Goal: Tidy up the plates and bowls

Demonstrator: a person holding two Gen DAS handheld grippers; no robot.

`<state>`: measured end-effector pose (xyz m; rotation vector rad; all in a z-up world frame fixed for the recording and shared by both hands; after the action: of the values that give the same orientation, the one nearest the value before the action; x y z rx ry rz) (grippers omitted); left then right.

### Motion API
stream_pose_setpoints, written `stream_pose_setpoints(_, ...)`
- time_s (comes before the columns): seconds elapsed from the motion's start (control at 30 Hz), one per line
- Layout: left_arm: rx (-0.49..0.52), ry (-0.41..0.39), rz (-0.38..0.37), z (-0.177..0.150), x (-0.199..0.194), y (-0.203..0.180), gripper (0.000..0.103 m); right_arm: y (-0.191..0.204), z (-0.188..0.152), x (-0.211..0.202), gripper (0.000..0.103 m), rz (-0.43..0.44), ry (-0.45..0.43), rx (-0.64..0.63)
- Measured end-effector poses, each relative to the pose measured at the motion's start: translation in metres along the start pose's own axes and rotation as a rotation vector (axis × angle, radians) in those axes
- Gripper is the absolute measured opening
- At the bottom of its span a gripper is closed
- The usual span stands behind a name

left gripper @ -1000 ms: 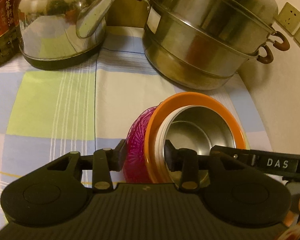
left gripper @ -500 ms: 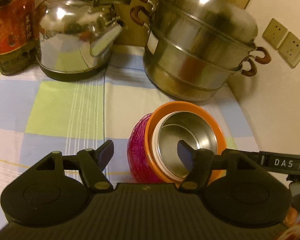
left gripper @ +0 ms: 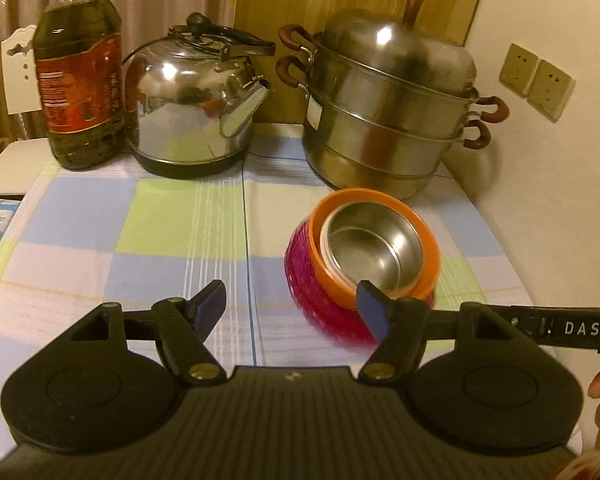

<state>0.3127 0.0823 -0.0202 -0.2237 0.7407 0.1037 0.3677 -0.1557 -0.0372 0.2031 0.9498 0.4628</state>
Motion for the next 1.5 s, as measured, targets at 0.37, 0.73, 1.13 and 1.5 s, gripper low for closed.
stream_pose_setpoints(0.37, 0.029, -0.038, 0.041, -0.056, -0.070, -0.014, 0.069, 0.011, -0.064, -0.054, 0.057, -0.058, -0.051, -0.057)
stream_pose_setpoints(0.73, 0.032, -0.033, 0.048, -0.103, -0.119, -0.030, 0.069, 0.026, -0.114, -0.104, 0.057, -0.106, -0.107, -0.122)
stream_pose_setpoints(1.13, 0.003, -0.052, 0.060, -0.132, -0.166, -0.035, 0.073, 0.038, -0.162, -0.140, 0.057, -0.103, -0.118, -0.126)
stream_pose_setpoints(1.5, 0.007, -0.045, 0.067, -0.152, -0.185, -0.039, 0.077, 0.043, -0.190, -0.163, 0.057, -0.137, -0.133, -0.161)
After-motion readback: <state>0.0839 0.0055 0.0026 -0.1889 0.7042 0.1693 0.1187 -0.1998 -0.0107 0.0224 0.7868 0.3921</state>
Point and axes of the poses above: each gripper's, at about its wrist camera, not at the fingertips, and x roughly the way its jaws point, y to its left, z to its top, the point moved 3 cm from there along x, roughly the way its jaws point, and after that the axes turned 2 degrees about -y, right-handed, at the moved point
